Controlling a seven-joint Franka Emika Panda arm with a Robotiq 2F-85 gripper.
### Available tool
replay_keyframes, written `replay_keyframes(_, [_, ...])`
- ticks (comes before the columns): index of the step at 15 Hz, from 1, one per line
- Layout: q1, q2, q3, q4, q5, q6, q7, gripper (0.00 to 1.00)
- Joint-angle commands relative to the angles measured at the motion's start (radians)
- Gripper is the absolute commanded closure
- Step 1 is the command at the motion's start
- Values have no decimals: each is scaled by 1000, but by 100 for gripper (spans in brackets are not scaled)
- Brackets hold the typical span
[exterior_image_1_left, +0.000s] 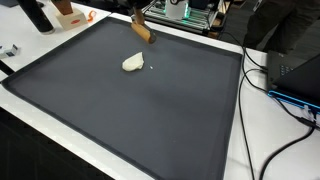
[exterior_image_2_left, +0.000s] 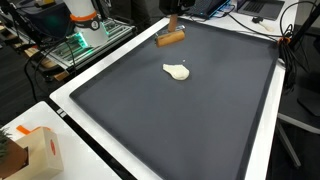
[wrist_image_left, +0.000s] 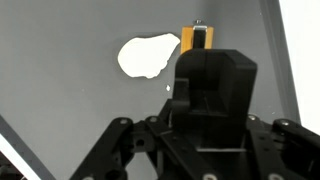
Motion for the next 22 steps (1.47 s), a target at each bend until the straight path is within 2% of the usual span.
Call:
replay_keyframes(1, [-2, 58, -6, -6, -26, 41, -130, 76])
replay_keyframes(6, [-14, 121, 0, -29, -48, 134, -287, 76])
replay_keyframes(11, [-23, 150, -1, -56, -95, 222, -351, 76])
replay_keyframes(13, [-31, 157, 2, -66, -79, 248, -388, 76])
replay_keyframes(18, [-40, 167, 2, -77, -66, 276, -438, 76])
replay_keyframes(22, [-42, 182, 6, -61, -51, 237, -483, 76])
